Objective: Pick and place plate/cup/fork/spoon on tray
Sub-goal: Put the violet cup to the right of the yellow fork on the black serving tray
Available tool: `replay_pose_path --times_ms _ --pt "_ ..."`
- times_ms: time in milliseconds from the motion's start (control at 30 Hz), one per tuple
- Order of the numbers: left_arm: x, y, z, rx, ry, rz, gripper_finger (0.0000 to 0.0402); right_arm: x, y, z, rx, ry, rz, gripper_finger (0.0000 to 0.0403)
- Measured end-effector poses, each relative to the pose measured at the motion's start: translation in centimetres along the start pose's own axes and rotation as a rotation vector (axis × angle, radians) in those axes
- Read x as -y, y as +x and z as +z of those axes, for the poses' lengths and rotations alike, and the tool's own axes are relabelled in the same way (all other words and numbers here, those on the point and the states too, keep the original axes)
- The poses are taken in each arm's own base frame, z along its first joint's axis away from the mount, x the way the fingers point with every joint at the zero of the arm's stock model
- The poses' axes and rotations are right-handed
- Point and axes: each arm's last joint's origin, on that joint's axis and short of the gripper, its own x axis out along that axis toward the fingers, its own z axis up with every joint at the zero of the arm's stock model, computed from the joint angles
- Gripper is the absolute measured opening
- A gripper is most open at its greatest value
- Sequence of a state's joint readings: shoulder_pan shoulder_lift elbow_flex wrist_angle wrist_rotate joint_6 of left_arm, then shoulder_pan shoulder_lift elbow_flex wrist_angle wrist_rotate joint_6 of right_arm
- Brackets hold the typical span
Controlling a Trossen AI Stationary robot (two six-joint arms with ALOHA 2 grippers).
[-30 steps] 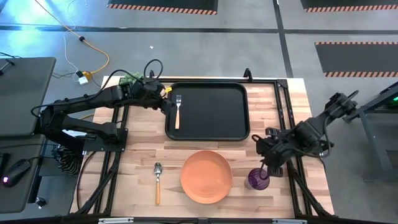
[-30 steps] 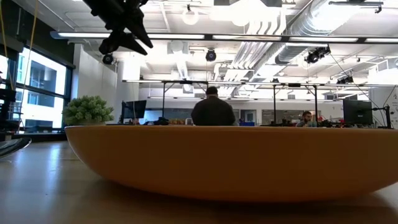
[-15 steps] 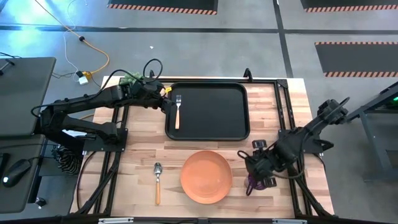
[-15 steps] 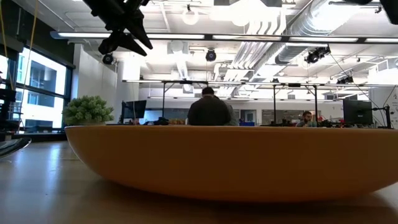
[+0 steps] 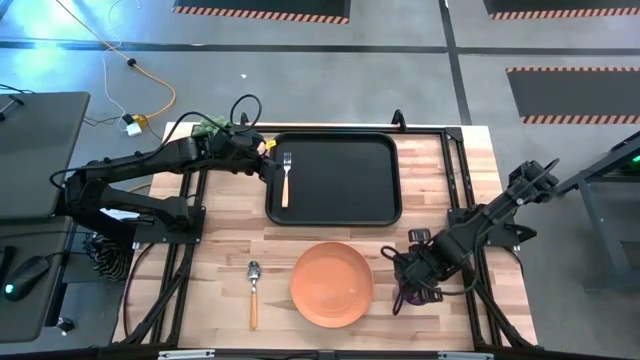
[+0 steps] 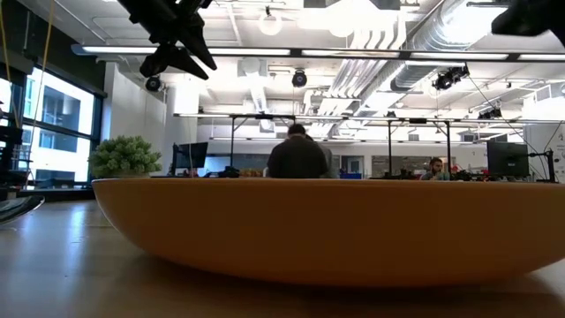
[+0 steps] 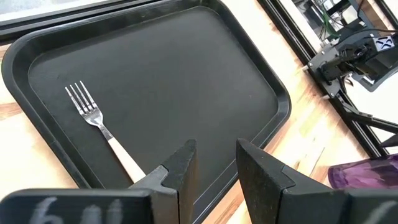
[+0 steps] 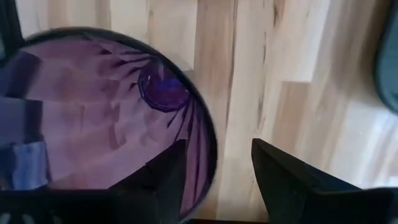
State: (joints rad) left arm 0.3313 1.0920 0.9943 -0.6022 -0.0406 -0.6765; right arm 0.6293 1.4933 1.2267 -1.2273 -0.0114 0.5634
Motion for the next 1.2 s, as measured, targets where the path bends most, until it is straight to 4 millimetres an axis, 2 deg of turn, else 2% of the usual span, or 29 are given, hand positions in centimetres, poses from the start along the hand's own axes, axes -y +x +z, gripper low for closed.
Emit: replay_pose_path --times_ms 433,633,967,1200 --pt "0.0 0.0 0.0 -0.002 0.035 0.002 0.0104 -0.3 -0.9 0.6 0.057 0.041 0.022 0.0074" --pt "0.0 0.0 0.0 -0.002 0.057 0.001 0.0104 -0.4 -0.9 0.5 0.035 0.069 0.052 0.0008" --pt "0.0 0.0 0.0 -0.004 0.06 -0.001 0.0104 0.4 -1.3 0.9 0.02 0.209 0.085 0.0003" --pt "0.0 0.0 0.0 -0.009 0.06 -0.006 0.0104 2.0 -4.2 2.3 0.093 0.292 0.092 0.0002"
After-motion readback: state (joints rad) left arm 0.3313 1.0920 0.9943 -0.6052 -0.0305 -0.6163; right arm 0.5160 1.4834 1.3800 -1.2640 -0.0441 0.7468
